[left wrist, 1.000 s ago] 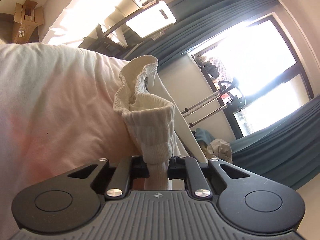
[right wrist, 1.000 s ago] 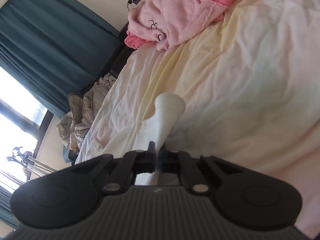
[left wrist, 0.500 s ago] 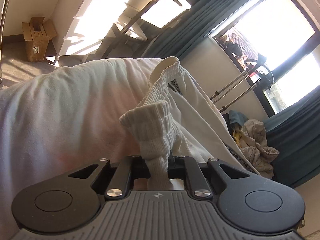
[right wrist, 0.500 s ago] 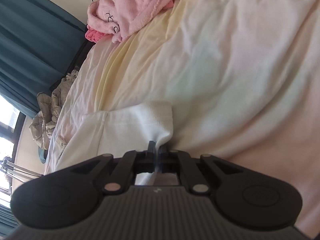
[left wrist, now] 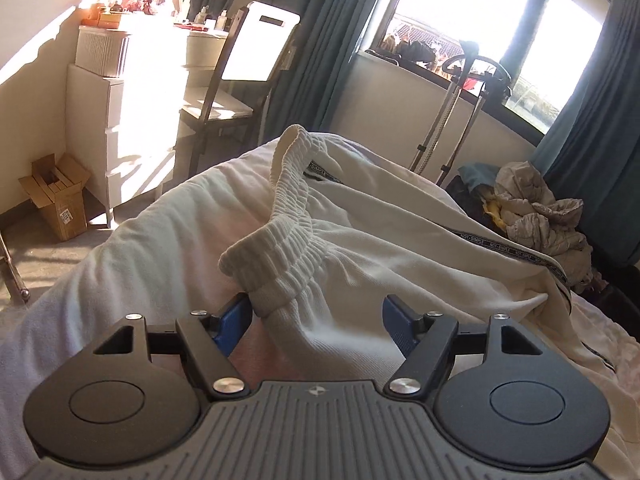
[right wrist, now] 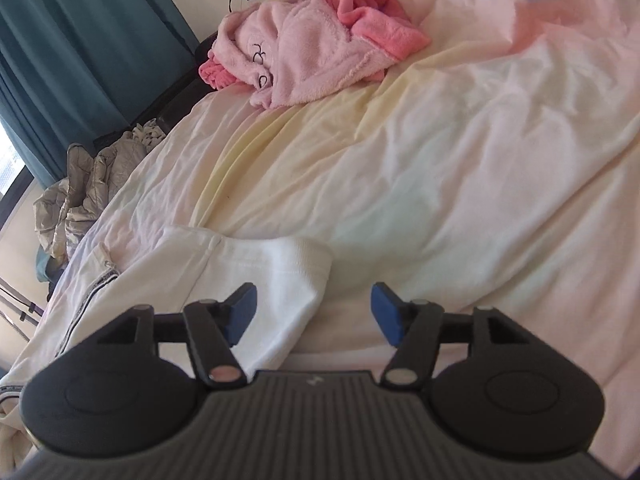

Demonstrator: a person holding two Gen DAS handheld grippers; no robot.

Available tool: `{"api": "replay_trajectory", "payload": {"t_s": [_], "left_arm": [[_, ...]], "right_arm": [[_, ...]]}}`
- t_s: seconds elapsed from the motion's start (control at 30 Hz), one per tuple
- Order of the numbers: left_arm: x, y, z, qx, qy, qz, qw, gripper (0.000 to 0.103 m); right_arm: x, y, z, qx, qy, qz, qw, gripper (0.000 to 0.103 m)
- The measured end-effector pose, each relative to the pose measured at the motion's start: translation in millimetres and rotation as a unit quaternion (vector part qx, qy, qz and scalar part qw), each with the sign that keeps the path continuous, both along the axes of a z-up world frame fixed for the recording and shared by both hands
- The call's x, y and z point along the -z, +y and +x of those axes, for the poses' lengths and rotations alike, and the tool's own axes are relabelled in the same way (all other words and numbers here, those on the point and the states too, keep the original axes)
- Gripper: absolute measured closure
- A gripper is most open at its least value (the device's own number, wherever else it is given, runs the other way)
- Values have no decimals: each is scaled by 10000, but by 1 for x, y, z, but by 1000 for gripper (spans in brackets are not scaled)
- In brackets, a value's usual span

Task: Fold clothes
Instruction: 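Move both tools back over the flattened sweatpants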

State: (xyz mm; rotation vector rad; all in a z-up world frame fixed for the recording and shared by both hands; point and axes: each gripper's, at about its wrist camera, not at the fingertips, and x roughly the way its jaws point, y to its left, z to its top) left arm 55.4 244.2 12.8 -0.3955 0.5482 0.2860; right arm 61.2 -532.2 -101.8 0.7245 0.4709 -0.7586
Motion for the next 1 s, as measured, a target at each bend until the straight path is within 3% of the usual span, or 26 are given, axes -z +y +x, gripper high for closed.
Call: {"api": "replay_trajectory", "payload": {"t_s": [0.2, 0.4, 0.6, 0.8, 1.0], "left_arm": [[-34, -52, -13, 558, -470, 828, 9939, 21], [-40, -124, -8, 1389, -668, 1202, 9807, 15], [-22, -191, 10, 2104, -532, 1242, 9682, 10], [-6, -237, 24, 2464, -527, 1574, 9548, 8], [10, -251, 36, 2554, -495, 1473, 9543, 8]], "right_arm": [[-40, 29, -5, -653, -287, -764, 9945, 35], [-73, 73, -3, -1466, -674, -1067, 9811, 35], [-86, 123, 2, -2166, -843, -1371, 9629, 35], [-87, 170, 10, -2781, -921, -1675, 9413, 35], [-77, 198, 20, -3118, -961, -1849, 9270, 35]]}}
